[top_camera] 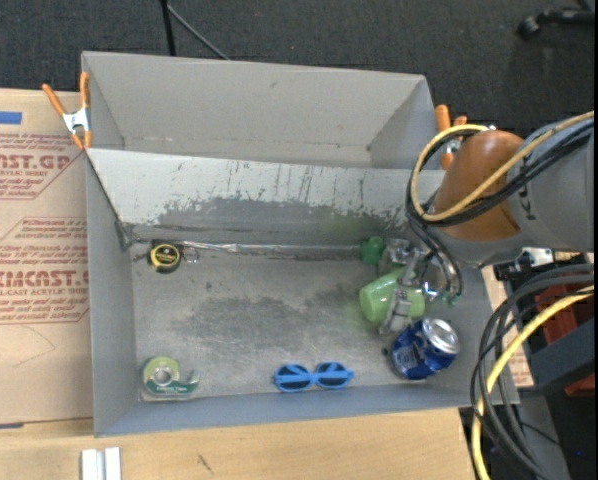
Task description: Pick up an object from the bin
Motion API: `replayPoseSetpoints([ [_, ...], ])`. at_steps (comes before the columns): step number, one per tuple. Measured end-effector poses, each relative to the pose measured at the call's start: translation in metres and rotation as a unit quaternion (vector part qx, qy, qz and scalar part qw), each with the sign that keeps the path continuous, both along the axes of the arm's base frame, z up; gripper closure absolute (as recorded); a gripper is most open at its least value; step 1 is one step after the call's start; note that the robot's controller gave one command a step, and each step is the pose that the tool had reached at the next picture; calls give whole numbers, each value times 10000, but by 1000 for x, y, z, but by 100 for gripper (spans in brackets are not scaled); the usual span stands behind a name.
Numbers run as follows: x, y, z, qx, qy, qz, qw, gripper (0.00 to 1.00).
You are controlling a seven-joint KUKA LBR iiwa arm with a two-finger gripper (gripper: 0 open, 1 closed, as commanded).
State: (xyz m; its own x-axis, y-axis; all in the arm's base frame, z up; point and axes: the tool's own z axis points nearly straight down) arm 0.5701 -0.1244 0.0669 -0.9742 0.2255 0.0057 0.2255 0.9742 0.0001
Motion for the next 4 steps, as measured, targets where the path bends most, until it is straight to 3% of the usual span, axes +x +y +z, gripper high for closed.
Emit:
replayPoseSetpoints([
  [2,0,1,0,-12,6,15,10000,0],
  [3,0,2,0,-7,7,18,10000,100],
  [4,2,2,122,-15,-78,25,10000,100],
])
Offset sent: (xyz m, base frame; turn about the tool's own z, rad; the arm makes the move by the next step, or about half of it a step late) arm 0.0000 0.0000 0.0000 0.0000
